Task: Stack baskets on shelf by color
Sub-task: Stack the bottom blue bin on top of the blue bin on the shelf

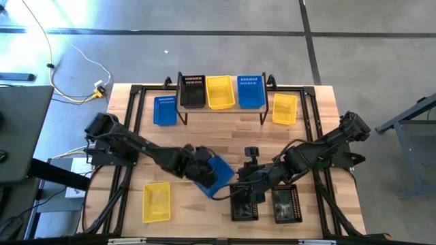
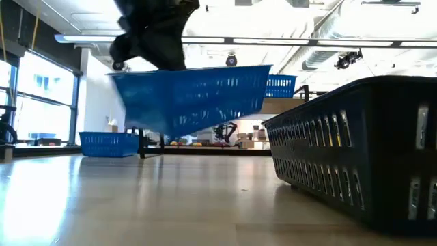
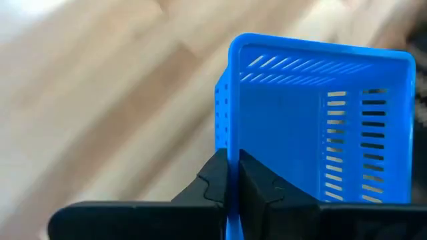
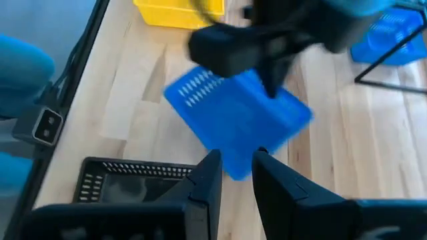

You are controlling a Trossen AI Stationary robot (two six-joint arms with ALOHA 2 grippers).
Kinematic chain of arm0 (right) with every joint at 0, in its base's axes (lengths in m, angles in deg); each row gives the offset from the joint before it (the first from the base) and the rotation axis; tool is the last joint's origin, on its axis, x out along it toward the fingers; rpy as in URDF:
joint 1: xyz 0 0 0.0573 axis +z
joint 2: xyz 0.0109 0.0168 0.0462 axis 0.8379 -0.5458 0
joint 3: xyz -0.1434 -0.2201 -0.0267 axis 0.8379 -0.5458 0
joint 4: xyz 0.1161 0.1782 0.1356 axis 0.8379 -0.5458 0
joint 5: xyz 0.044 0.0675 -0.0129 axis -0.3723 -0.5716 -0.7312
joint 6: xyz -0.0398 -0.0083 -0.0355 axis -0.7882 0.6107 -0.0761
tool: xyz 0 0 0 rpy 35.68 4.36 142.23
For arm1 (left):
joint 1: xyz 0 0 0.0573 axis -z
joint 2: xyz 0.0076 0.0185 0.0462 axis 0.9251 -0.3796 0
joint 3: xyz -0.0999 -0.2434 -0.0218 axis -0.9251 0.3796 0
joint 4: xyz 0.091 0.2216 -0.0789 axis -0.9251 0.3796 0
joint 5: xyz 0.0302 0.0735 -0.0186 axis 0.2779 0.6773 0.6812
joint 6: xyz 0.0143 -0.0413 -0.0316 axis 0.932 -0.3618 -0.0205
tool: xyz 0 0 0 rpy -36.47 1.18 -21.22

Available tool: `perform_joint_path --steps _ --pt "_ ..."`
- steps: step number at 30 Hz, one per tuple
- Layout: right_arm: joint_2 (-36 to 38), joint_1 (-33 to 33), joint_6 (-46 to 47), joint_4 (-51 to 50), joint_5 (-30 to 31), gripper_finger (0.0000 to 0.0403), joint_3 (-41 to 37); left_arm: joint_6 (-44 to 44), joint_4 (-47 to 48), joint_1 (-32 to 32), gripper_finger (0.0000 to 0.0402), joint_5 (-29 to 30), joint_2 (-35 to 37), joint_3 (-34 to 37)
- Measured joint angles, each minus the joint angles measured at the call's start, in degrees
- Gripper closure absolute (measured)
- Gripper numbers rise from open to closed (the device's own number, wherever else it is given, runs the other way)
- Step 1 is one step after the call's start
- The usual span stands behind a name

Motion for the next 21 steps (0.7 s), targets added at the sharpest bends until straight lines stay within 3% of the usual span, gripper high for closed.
perform_joint_path --steps 9,21 --pt "0.0 0.0 -4.6 0.5 -0.6 0.0332 0.0 1.9 -0.5 -3.6 0.0397 9.5 4.9 0.0" --pt "0.0 -0.4 -9.7 -1.4 2.2 0.0331 0.0 1.3 -0.9 -4.8 0.0397 6.5 8.7 0.0"
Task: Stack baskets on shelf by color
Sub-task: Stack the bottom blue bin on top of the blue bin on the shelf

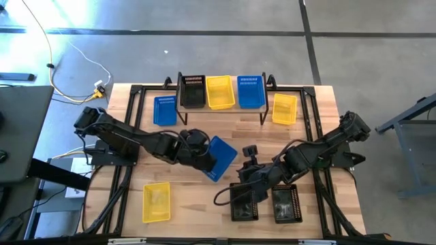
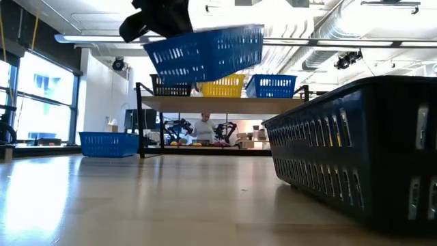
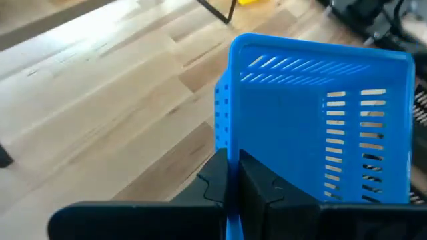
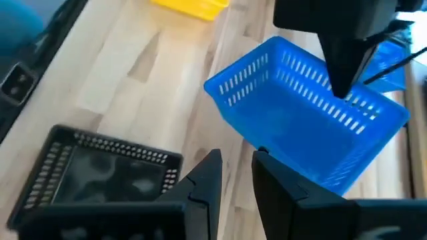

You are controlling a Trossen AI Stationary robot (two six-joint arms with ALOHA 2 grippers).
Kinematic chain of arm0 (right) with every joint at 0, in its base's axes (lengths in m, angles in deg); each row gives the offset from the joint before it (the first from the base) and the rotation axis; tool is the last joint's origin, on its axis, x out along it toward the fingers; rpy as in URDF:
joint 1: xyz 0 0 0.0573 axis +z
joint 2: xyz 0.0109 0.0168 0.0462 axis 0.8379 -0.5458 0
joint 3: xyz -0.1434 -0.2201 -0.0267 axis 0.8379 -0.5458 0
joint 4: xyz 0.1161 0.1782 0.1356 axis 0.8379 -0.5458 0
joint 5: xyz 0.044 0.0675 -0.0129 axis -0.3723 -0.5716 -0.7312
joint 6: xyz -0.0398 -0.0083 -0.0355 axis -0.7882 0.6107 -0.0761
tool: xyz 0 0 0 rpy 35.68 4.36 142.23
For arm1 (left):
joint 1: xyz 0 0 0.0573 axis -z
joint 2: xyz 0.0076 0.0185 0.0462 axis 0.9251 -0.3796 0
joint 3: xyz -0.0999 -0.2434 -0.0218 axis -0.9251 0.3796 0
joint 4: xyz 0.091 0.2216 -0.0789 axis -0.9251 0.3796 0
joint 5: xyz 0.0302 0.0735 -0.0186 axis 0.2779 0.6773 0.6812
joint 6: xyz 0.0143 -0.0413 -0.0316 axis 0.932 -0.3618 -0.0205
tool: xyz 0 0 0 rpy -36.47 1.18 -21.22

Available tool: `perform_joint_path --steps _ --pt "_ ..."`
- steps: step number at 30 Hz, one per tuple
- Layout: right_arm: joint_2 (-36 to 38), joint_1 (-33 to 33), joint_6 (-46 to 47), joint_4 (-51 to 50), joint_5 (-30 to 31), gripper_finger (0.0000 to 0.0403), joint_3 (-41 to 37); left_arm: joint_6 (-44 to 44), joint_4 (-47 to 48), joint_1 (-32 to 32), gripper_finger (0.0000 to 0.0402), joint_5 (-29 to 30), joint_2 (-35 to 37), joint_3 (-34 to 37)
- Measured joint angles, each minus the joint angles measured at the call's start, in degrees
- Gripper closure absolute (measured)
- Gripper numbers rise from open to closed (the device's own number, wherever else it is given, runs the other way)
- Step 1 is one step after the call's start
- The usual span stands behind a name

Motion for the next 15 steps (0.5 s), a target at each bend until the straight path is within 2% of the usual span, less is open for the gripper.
perform_joint_path --steps 5,9,15 --pt "0.0 -1.4 10.5 0.2 7.5 0.0331 0.0 -2.0 -0.3 0.0 0.0397 6.4 1.0 0.0" --pt "0.0 -2.8 16.5 0.2 7.8 0.0331 0.0 -2.1 -1.3 0.5 0.0397 13.1 1.0 0.0" --pt "0.0 -5.1 20.8 0.1 8.3 0.0331 0.0 -0.9 -1.8 1.5 0.0397 18.4 1.0 0.0"
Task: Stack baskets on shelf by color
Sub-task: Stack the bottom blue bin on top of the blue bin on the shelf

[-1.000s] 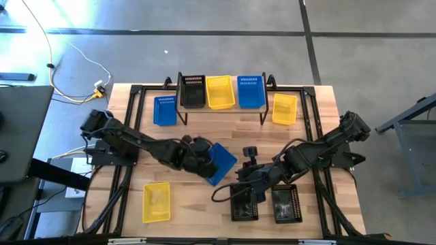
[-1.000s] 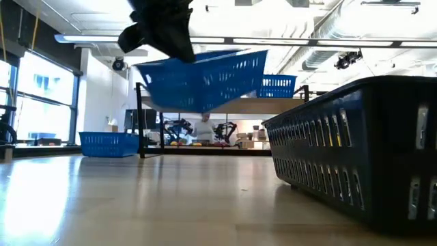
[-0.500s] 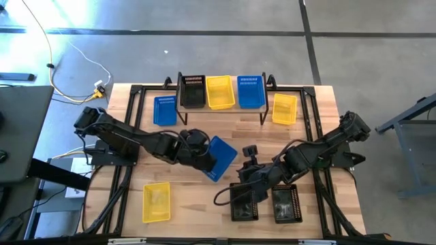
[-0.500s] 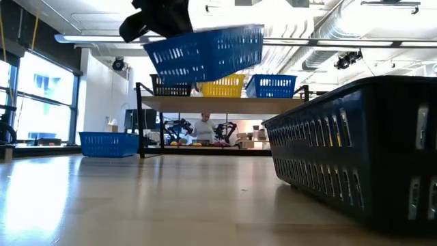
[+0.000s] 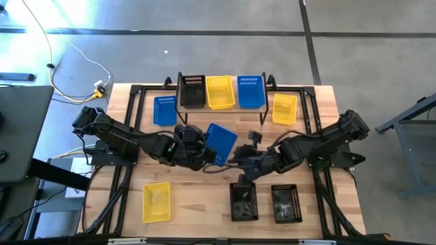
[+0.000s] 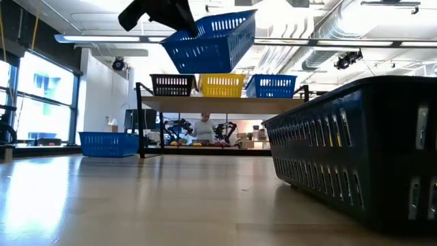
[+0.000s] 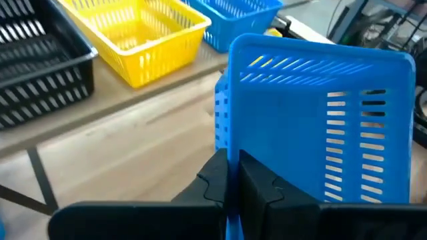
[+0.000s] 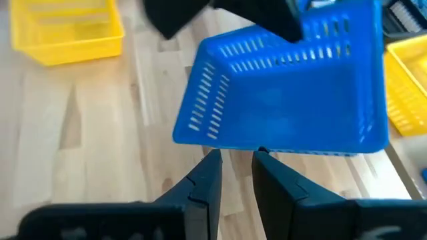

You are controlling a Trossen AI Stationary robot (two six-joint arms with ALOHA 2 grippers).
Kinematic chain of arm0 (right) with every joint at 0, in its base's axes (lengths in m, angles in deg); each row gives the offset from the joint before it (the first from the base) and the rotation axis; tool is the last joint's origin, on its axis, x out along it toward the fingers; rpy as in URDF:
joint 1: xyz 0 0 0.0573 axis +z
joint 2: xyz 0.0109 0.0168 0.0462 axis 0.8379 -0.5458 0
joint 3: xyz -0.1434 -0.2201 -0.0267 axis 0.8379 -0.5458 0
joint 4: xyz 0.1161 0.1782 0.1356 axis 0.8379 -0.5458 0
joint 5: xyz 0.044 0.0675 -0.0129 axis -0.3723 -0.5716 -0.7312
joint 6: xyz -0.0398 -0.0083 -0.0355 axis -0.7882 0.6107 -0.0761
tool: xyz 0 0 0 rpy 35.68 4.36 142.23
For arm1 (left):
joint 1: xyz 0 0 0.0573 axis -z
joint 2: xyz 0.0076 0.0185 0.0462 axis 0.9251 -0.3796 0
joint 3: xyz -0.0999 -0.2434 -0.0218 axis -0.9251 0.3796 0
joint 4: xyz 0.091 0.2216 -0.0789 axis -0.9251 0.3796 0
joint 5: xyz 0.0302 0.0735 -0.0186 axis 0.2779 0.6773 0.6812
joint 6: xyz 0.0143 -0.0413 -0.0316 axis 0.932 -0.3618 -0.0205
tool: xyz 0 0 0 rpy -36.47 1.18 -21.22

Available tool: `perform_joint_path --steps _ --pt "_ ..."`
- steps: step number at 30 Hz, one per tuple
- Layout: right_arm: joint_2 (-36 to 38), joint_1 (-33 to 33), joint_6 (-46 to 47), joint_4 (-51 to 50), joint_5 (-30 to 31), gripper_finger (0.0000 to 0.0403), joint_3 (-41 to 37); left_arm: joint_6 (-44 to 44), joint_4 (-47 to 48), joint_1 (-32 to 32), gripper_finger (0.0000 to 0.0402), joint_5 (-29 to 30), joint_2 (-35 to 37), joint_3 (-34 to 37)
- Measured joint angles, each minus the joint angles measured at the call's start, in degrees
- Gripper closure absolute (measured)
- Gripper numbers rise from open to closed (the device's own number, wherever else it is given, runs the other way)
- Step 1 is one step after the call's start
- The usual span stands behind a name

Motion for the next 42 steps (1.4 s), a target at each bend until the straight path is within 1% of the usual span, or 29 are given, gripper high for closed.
perform_joint_path --steps 5,13,16,18,20,23,26,29,32,34,37,42 --pt "0.0 -2.0 1.1 -1.9 0.0 0.0331 0.0 1.0 0.1 0.6 0.0397 3.3 0.0 0.0" --pt "0.0 -4.6 9.0 -8.7 -0.7 0.0331 0.0 5.3 0.1 0.5 0.0397 7.9 0.0 0.0" --pt "0.0 -5.5 11.8 -10.6 -6.1 0.0331 0.0 8.3 0.1 0.5 0.0397 9.4 -0.1 0.0" --pt "0.0 -6.1 11.9 -11.1 -10.2 0.0331 0.0 10.3 0.0 0.5 0.0397 10.2 -0.1 0.0" --pt "0.0 -6.3 12.1 -11.1 -11.5 0.0331 0.0 12.1 -0.3 0.5 0.0397 10.7 -0.1 0.0" --pt "0.0 -6.5 14.9 -10.9 -9.5 0.0329 0.0 15.1 -1.8 0.5 0.0397 10.9 -0.1 0.0" --pt "0.0 -6.5 18.8 -10.8 -7.4 0.0314 0.0 17.3 -3.2 0.6 0.0397 11.2 -0.1 0.0" --pt "-0.2 -6.5 23.9 -10.8 -5.7 0.0286 0.0 18.0 -3.3 0.5 0.0397 12.2 -0.1 0.0" --pt "-0.3 -6.4 31.9 -10.8 -0.1 0.0253 0.0 18.1 -3.6 0.5 0.0397 12.2 -0.1 0.0" --pt "-0.3 -6.4 36.4 -10.4 2.2 0.0234 0.0 18.8 -4.2 0.6 0.0397 12.4 -0.1 0.0" --pt "-0.3 -6.4 40.4 -9.1 3.1 0.0218 0.0 19.5 -4.3 0.6 0.0397 12.4 -0.1 0.0" --pt "-0.8 -6.4 43.6 -5.0 3.0 0.0217 0.0 19.5 -4.7 0.6 0.0397 12.4 -0.1 0.0"
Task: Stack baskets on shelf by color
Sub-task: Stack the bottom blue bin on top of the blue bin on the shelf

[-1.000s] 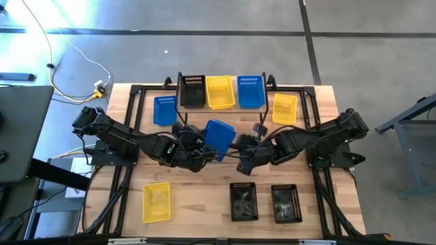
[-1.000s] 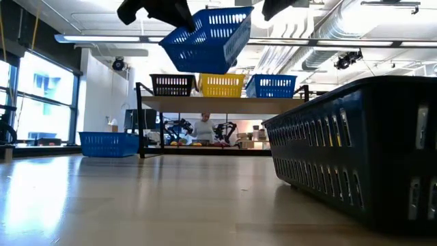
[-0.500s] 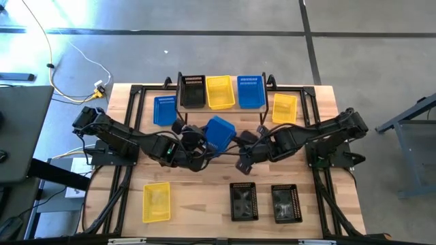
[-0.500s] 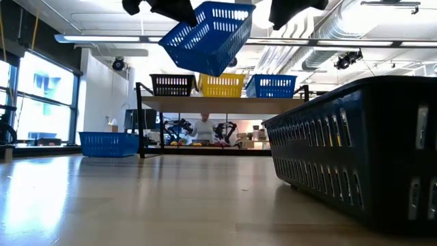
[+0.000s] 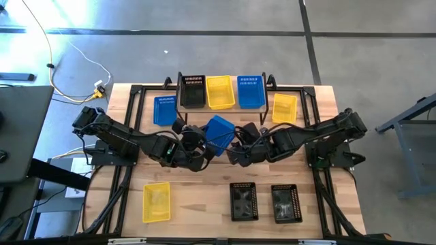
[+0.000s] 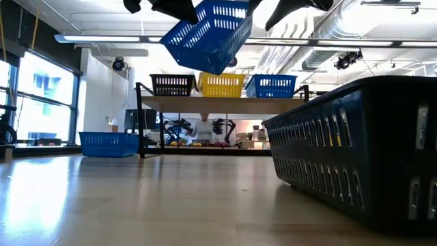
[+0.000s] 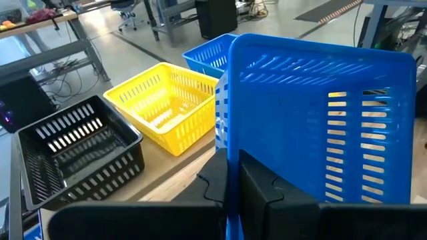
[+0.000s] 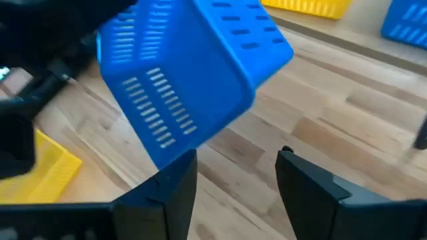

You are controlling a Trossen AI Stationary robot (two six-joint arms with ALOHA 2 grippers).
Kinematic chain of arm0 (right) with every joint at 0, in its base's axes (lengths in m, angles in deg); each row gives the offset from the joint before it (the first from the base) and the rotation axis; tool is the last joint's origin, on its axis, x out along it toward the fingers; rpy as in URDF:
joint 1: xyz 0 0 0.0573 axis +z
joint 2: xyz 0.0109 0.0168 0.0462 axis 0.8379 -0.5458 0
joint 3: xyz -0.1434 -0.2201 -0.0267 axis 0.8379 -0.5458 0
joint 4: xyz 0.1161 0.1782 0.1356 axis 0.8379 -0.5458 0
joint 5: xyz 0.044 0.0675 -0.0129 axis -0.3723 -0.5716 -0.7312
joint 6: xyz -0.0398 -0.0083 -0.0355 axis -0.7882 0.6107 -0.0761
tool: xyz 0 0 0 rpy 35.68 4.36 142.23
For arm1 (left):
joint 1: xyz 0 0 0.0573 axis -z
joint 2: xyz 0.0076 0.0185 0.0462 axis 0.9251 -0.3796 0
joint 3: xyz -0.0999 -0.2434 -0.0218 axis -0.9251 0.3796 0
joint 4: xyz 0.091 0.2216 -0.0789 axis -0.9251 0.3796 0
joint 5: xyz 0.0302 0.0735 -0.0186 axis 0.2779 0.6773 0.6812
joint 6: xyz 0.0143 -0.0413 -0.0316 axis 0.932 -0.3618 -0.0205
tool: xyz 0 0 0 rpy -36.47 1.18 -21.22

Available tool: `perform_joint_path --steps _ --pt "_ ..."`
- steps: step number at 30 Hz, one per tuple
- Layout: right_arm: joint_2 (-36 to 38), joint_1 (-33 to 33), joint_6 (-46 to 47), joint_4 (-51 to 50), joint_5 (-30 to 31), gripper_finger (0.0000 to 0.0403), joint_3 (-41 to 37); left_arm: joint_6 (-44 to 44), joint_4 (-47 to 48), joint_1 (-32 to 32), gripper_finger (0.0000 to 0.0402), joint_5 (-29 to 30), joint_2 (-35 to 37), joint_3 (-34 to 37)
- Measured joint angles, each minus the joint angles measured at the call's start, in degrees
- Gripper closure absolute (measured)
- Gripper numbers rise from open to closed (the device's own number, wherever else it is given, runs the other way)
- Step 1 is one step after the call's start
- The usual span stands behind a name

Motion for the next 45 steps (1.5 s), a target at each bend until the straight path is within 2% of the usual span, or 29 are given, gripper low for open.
perform_joint_path --steps 7,13,17,21,27,29,32,35,45 --pt "-1.0 0.0 3.4 4.5 0.1 0.023 0.0 0.0 -2.2 0.0 0.0397 0.0 0.0 0.0" --pt "-2.0 -0.6 5.3 3.5 -0.4 0.0243 0.0 0.0 -4.8 0.0 0.0397 -0.3 0.0 0.0" --pt "-2.2 -1.0 5.6 3.2 1.6 0.0259 0.0 0.0 -5.9 0.0 0.0397 -0.7 0.0 0.0" --pt "-2.2 -1.3 5.3 3.2 3.7 0.0292 0.0 0.0 -5.9 0.0 0.0397 -0.7 0.0 0.0" --pt "-2.2 -1.3 2.1 2.8 4.3 0.0382 0.0 0.0 -6.2 -0.2 0.0396 -0.8 0.0 0.0" --pt "-2.2 -1.4 0.9 2.7 4.8 0.0394 0.0 0.7 -6.3 -0.4 0.0392 -1.0 0.0 0.0" --pt "-2.2 -1.7 0.5 2.5 4.6 0.0385 0.0 1.2 -6.3 -0.5 0.0379 -2.1 0.0 0.0" --pt "-2.2 -2.1 -0.9 2.2 4.7 0.0392 0.0 3.6 -6.2 -0.4 0.0361 -3.4 0.0 0.0" --pt "-2.1 -4.3 -6.3 -2.8 4.5 0.0401 1.9 8.0 -6.2 -0.4 0.0279 -8.5 0.0 0.0"
